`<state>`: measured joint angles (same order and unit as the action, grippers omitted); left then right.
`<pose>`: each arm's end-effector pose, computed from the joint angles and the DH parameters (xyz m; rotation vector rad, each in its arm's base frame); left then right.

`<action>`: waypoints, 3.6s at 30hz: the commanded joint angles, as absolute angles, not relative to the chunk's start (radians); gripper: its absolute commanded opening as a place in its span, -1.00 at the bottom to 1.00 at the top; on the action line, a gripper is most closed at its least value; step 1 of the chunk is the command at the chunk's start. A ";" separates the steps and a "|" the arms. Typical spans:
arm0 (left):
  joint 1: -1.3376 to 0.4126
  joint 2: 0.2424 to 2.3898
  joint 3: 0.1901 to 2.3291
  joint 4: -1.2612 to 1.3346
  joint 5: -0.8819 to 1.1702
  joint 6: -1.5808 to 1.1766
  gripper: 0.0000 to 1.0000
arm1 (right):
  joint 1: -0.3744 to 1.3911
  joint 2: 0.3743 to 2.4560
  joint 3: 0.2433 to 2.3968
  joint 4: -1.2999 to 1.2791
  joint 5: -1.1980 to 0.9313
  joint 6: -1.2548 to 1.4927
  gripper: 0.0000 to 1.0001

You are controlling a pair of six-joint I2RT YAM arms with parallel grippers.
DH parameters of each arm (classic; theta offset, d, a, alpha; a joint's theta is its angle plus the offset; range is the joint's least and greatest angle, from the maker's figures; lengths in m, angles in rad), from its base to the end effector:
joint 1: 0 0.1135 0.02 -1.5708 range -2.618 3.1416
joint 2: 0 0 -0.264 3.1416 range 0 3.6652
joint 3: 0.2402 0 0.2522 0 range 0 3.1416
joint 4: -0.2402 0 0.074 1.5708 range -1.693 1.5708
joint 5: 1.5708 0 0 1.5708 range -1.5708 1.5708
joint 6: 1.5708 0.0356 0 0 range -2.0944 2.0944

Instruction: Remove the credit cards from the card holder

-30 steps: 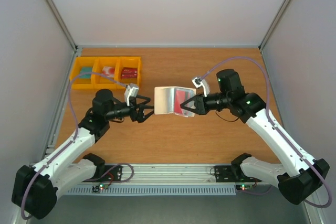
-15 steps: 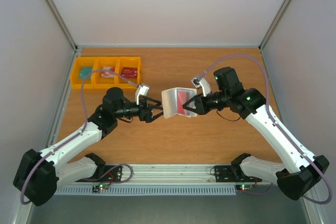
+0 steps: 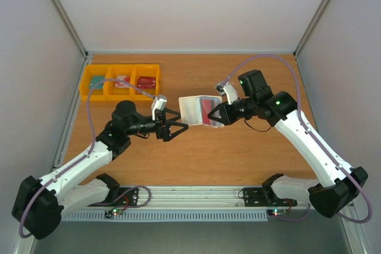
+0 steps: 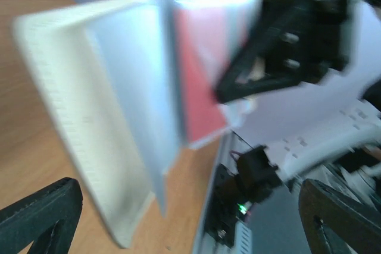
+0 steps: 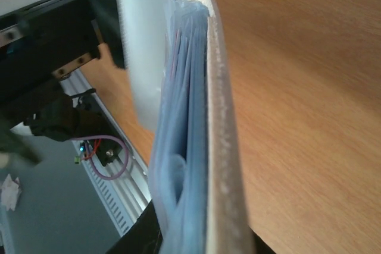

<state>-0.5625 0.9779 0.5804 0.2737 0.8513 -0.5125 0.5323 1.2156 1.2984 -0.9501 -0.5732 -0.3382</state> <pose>0.1704 -0.1391 0.2809 0.7486 1.7420 -1.4815 0.1923 0.1357 0.3618 -1.2403 2.0551 0.7849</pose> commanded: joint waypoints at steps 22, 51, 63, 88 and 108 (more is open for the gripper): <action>-0.694 1.079 0.490 0.507 0.608 -0.570 -0.99 | 0.561 1.187 1.142 -0.763 -0.894 -0.343 -0.65; -0.650 1.056 0.382 0.618 0.627 -0.707 -0.99 | 0.535 1.115 0.989 -0.641 -0.942 -0.316 -0.10; -0.634 1.086 0.385 0.622 0.653 -0.708 -1.00 | 0.507 1.150 0.964 -0.522 -0.956 -0.244 -0.69; -0.666 1.084 0.420 0.640 0.658 -0.658 -1.00 | 0.538 1.234 0.950 -0.403 -0.793 -0.125 -0.19; -0.568 0.991 0.371 0.431 0.606 -0.534 0.09 | 0.407 1.158 1.032 -0.293 -0.827 0.153 -0.98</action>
